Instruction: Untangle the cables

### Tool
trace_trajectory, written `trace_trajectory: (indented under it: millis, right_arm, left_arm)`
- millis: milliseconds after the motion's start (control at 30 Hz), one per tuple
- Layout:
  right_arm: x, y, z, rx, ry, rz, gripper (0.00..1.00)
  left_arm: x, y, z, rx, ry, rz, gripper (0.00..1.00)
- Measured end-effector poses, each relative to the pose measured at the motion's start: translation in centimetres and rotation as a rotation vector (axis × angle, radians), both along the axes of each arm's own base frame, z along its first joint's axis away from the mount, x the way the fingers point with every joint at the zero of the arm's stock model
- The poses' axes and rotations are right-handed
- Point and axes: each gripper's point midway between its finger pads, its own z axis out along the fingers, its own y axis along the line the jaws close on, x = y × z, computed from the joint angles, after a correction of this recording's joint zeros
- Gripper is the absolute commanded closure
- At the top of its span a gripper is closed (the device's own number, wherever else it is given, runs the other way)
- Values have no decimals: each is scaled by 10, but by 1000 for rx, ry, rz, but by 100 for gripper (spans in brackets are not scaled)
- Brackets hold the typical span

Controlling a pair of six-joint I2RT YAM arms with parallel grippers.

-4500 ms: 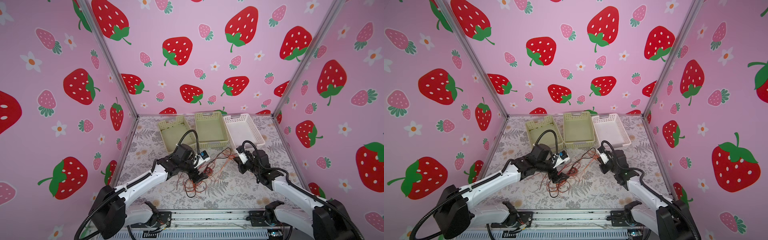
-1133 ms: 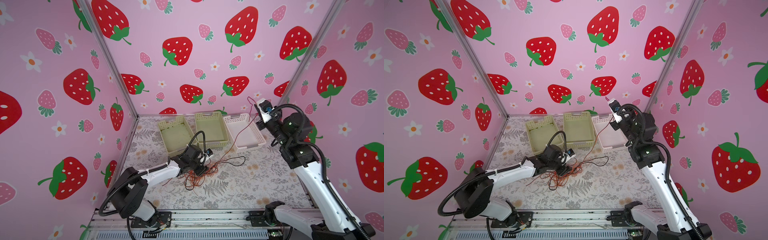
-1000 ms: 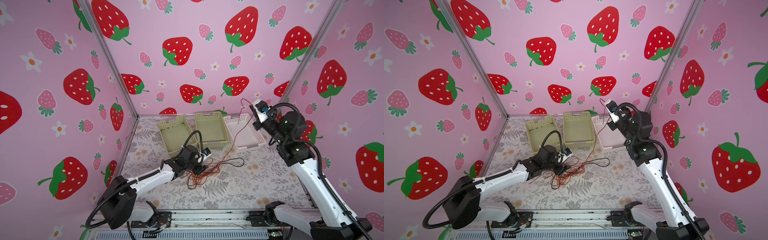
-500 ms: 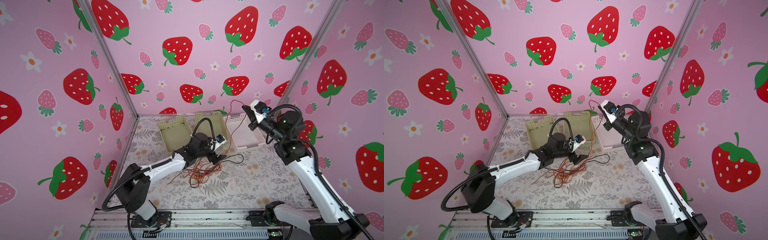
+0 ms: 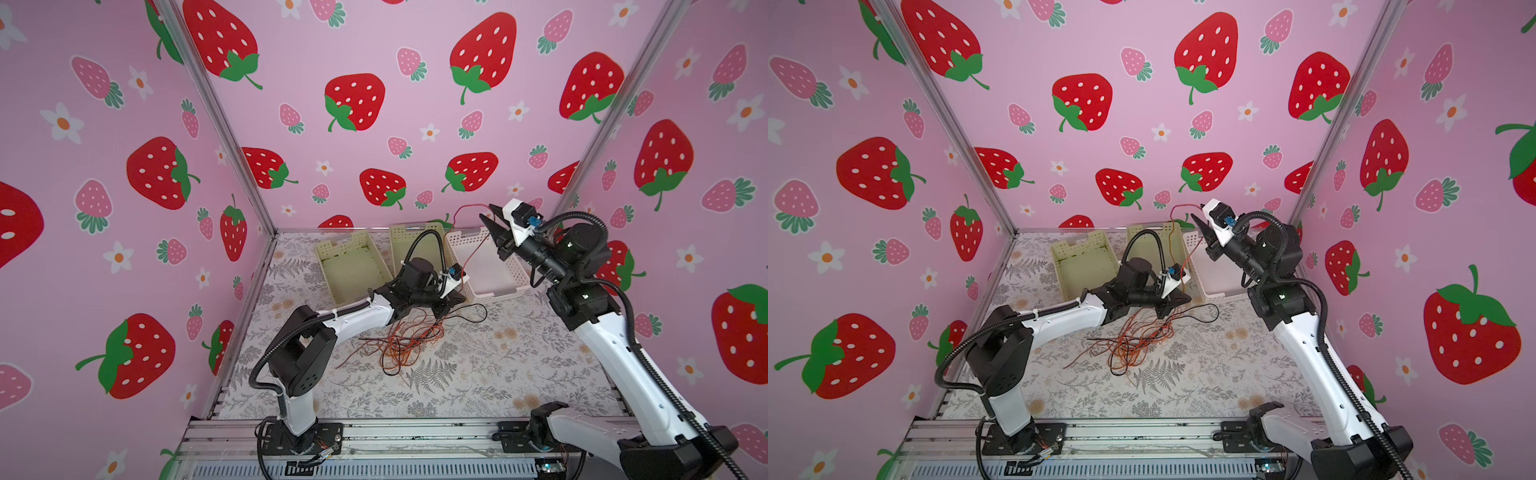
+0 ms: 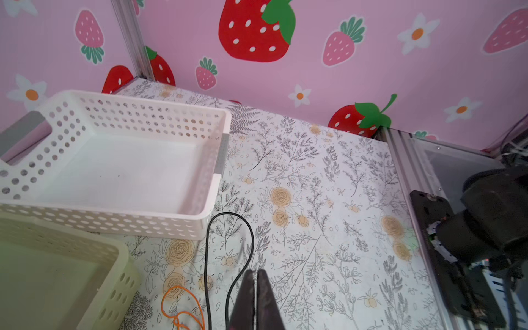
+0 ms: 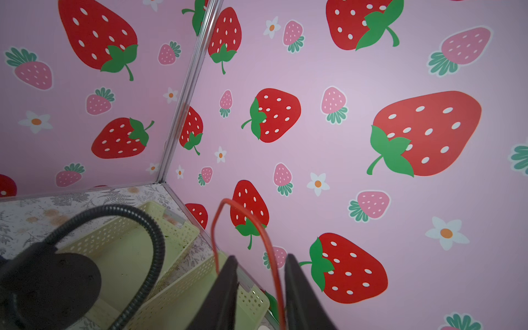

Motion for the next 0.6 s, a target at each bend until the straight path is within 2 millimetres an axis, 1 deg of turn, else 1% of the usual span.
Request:
trace_trajectory:
  millis: [33, 67, 100, 167, 233, 300, 333, 400, 500, 600]
  right_arm:
    - [4, -4, -7, 4, 15, -27, 24]
    - [8, -10, -15, 10, 31, -54, 19]
    - [11, -17, -23, 18, 53, -84, 17]
    - [17, -35, -44, 37, 97, -145, 15]
    - [18, -50, -60, 54, 135, -190, 15]
    - [14, -62, -75, 70, 163, -213, 16]
    - [9, -64, -82, 73, 175, -206, 16]
    - [-6, -60, -92, 67, 183, -149, 18]
    - [-34, -41, -106, 40, 186, 10, 21]
    - [-55, -27, -128, 22, 211, 144, 26]
  left_arm:
    - [-4, 3, 13, -12, -14, -2, 100]
    - [-7, 5, 25, -26, -28, -1, 100]
    - [-10, 8, 39, -43, -46, -1, 100]
    - [-15, 14, 68, -79, -84, 2, 100]
    - [-18, 19, 93, -113, -121, 11, 100]
    - [-21, 25, 111, -136, -149, 26, 100]
    - [-22, 28, 119, -144, -160, 38, 100]
    - [-22, 33, 128, -151, -173, 58, 100]
    - [-21, 36, 136, -156, -183, 78, 100]
    - [-19, 37, 143, -161, -192, 89, 100]
